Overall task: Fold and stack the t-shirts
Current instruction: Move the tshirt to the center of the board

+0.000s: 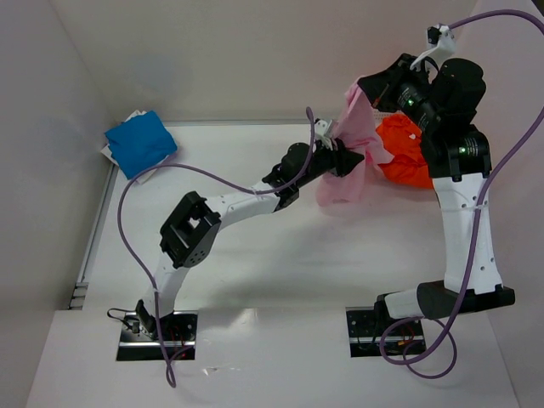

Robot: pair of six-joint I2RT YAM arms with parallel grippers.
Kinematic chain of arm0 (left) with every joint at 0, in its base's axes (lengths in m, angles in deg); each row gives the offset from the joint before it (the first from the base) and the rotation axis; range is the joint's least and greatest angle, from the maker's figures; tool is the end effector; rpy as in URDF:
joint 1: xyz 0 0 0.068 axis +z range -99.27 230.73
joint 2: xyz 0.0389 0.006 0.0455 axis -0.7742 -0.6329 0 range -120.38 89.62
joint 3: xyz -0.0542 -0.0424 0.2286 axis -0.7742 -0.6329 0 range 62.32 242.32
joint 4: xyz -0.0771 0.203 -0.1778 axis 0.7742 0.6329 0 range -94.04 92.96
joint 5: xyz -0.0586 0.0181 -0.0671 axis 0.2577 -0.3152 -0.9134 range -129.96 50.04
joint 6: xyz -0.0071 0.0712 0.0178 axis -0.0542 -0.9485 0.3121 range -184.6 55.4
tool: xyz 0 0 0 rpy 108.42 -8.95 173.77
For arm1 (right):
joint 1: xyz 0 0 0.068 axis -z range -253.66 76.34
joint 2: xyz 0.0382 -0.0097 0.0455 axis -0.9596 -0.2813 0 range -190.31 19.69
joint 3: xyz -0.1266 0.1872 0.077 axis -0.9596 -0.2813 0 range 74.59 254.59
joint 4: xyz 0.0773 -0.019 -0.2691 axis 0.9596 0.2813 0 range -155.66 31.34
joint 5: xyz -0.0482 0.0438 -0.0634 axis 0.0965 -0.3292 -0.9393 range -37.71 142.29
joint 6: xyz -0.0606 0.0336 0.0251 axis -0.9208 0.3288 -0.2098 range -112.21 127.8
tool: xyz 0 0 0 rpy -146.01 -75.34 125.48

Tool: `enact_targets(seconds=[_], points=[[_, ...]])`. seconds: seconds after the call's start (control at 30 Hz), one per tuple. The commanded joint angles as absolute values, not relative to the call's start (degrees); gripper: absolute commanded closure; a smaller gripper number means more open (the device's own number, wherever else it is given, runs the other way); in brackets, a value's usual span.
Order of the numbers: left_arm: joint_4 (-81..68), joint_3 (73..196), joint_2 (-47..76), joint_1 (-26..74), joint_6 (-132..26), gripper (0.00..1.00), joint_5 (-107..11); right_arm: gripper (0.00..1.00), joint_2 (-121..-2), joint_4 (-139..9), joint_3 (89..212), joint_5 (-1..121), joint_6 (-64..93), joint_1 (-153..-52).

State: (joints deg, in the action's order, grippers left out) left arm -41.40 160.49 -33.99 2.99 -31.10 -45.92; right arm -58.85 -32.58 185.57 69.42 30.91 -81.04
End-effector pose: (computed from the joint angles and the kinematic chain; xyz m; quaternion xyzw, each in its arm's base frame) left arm 0.3613 -0.4072 0.2720 0.1181 0.6191 -0.5299 0.5674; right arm 0.2944 0.0564 0.5290 -0.0075 0.7108 0.2850 0.6430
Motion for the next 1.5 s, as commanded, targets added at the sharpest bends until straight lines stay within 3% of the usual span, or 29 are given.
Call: enact_targets(seconds=[0.0, 0.23, 0.37, 0.47, 0.53, 0.67, 0.77, 0.9, 0.93, 0.97, 1.17, 1.47], points=[[-44.13, 157.09, -28.96, 3.18, -32.60, 0.62, -42.00, 0.98, -57.39, -35.51, 185.78, 67.41, 30.12, -81.75], [-41.04, 146.00, -19.72, 4.33, -38.67, 0.60, -38.38, 0.98, -56.86, -34.98, 187.09, 63.20, 28.98, -81.75], [-38.14, 141.78, -16.13, 5.64, -40.86, 0.44, -38.38, 0.98, -56.86, -36.21, 187.09, 64.41, 29.50, -81.75], [-36.91, 138.53, -13.66, 5.64, -42.09, 0.40, -37.24, 0.98, -56.86, -37.35, 186.49, 66.00, 30.56, -81.75], [-35.85, 136.95, -13.13, 5.64, -42.71, 0.27, -37.24, 0.98, -56.86, -38.66, 185.09, 68.28, 31.08, -81.75], [-33.31, 136.24, -12.25, 5.64, -44.82, 0.24, -37.24, 0.98, -56.34, -40.95, 181.66, 71.09, 31.09, -81.75], [-32.08, 135.71, -12.25, 5.64, -44.82, 0.31, -36.54, 0.98, -56.34, -41.48, 179.98, 72.51, 31.61, -81.75], [-31.55, 135.09, -12.25, 5.64, -44.82, 0.53, -34.17, 0.98, -55.81, -40.88, 179.98, 72.51, 30.92, -81.75], [-31.55, 135.09, -12.25, 5.64, -44.82, 0.65, -32.86, 0.98, -55.81, -40.87, 179.98, 71.90, 30.91, -81.75], [-31.55, 135.09, -12.77, 5.64, -44.82, 0.71, -32.32, 0.98, -55.81, -40.87, 179.37, 71.89, 30.91, -81.75], [-30.76, 135.62, -11.46, 5.64, -45.52, 1.00, -28.02, 0.98, -54.67, -40.35, 178.83, 68.74, 29.86, -81.75], [-22.25, 138.69, 1.62, 16.87, -47.80, 1.00, -33.63, 0.94, -52.91, -41.04, 170.14, 61.52, 27.04, -81.75]])
